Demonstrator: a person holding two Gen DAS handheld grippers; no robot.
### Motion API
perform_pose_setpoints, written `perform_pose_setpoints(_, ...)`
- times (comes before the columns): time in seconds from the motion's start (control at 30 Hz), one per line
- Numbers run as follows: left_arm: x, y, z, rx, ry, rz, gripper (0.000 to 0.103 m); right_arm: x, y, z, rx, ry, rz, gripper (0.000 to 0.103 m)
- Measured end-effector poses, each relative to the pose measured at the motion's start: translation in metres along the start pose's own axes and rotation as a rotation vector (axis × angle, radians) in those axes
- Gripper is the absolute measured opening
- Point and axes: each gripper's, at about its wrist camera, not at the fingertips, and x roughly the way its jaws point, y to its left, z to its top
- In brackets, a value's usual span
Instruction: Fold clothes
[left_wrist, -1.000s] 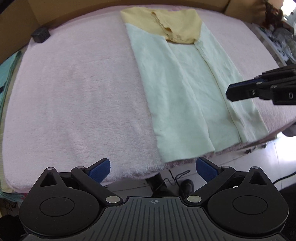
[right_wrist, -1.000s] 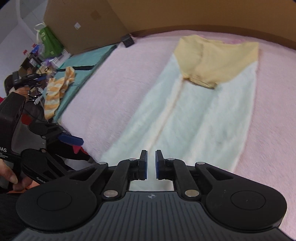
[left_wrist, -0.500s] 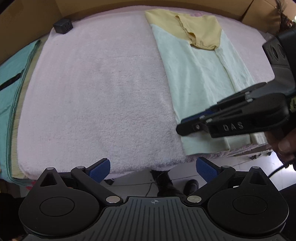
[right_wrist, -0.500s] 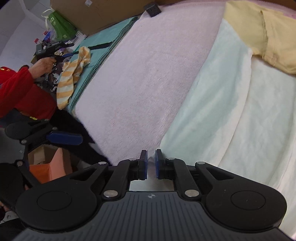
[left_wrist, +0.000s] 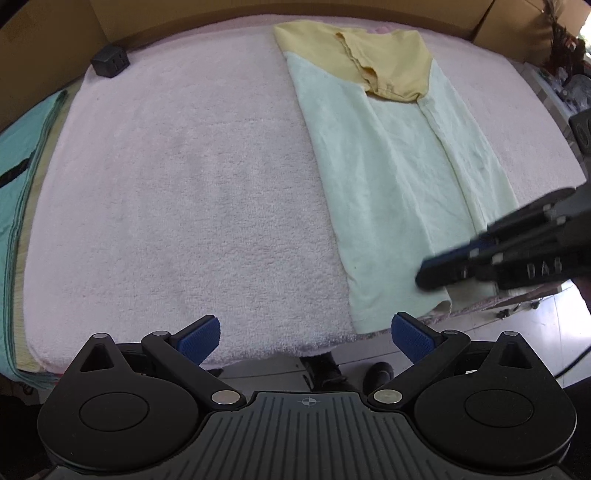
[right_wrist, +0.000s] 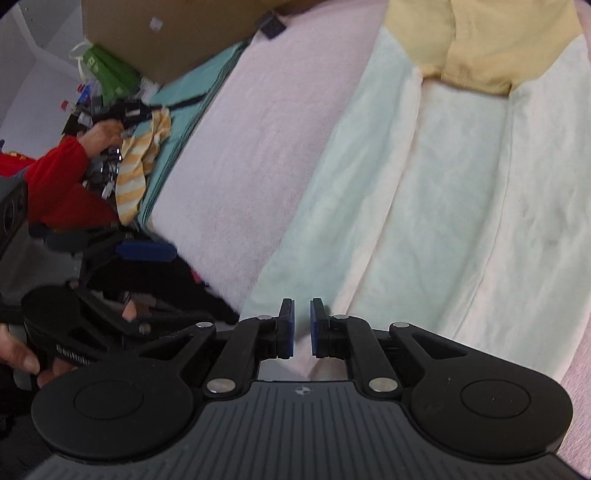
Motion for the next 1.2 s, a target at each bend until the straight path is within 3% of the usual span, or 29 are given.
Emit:
perform_pose_setpoints(0.2,0.007,-0.001,0.002,-0.022,-0.007,-0.042,0.103,-0.017,0.007,-0.024,-0.001,0.011,0.033,0.012)
perform_pose_setpoints(0.27,0.008,0.001,0.003,-0.034,-0.024,-0.088,0.103,-0.035,0.002,-0.03,0.015,-0.018,0.033,0.017)
perform_pose_setpoints(0.37,0.008,0.0,0.003,-0.029,-0.07,-0.18,0.103,-0.066,-0.014,-0.038,0.053,-0.07,-0.004,0.034)
perform_pose_setpoints(0.47,0.019,-0.001,0.005,-0.004,-0.074,-0.245,0.103,-0.09,-0.032,-0.045,0.101,-0.11,-0.05,0.035)
perform_pose_setpoints(0.63,0.038,0.001,0.007,-0.017,-0.019,-0.269,0.103,-0.116,-0.065,-0.06,0.215,-0.18,-0.103,0.035)
perform_pose_setpoints(0.73,0.042,-0.001,0.01,-0.003,-0.014,-0.28,0.099,-0.12,-0.085,-0.069,0.319,-0.224,-0.078,0.036)
perform_pose_setpoints(0.9,0.04,-0.007,0.012,0.038,-0.003,-0.285,0.078,-0.112,-0.1,-0.077,0.415,-0.236,-0.063,0.036)
perform_pose_setpoints(1.07,0.039,-0.003,0.015,0.011,0.014,-0.299,0.07,-0.109,-0.103,-0.08,0.437,-0.229,-0.06,0.042)
perform_pose_setpoints(1.2,0.04,0.002,0.015,-0.015,0.029,-0.327,0.07,-0.105,-0.102,-0.081,0.436,-0.215,-0.067,0.043)
